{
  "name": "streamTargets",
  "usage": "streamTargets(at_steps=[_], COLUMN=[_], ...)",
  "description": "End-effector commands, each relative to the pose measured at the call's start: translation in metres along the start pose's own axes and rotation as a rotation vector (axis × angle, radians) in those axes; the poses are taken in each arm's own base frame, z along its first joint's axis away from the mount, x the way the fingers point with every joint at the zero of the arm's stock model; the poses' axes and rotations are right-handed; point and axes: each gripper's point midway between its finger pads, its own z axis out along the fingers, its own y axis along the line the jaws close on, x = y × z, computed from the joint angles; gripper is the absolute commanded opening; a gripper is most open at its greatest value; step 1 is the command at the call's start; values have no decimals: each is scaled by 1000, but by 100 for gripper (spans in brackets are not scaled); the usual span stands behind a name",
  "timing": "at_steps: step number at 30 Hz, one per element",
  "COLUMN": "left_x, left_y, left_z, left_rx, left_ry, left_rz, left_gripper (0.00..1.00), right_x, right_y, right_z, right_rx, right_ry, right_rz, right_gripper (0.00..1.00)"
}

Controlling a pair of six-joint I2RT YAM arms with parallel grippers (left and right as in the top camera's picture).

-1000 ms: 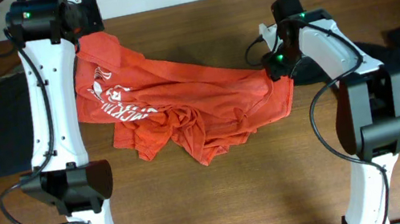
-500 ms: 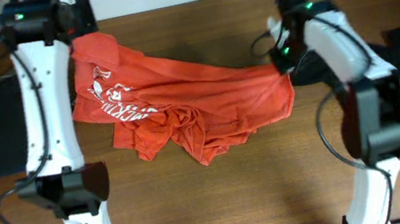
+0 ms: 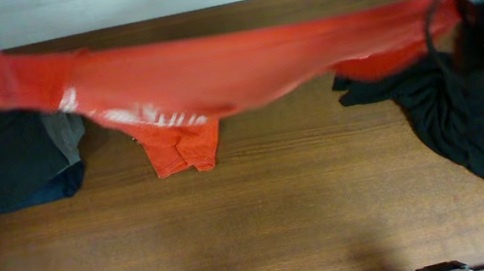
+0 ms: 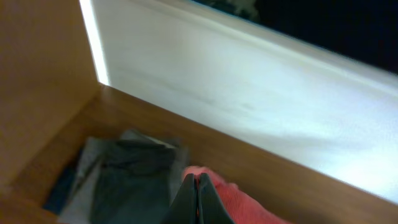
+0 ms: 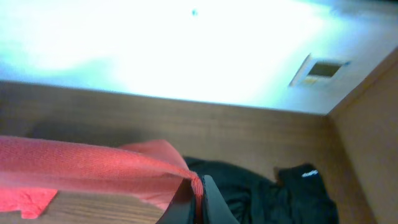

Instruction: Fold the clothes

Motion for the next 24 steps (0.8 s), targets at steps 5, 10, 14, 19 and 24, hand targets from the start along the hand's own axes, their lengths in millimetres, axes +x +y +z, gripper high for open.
streamTargets(at_steps=[5, 10, 14, 19, 24], left_x=[-1, -5, -5, -4, -4], left_y=[-9, -24, -28, -32, -32], left_z=[-50, -89, -96, -95, -91], left_rx=[246, 248, 250, 265, 267], left_ry=[-9, -86, -101, -94, -90], left_rz=[-115, -73, -63, -58, -59], left_gripper=[0, 0, 0, 0, 0], right_x=[-3, 0, 1, 4, 8], right_y=[-13, -14, -14, -13, -12], right_z=[-74, -94, -87, -70, -58], right_rx=[74, 84, 82, 77, 73], right_ry=[-145, -181, -160, -110, -71], right_rz=[20, 23, 21, 18, 17], right_gripper=[4, 3, 4, 4, 4])
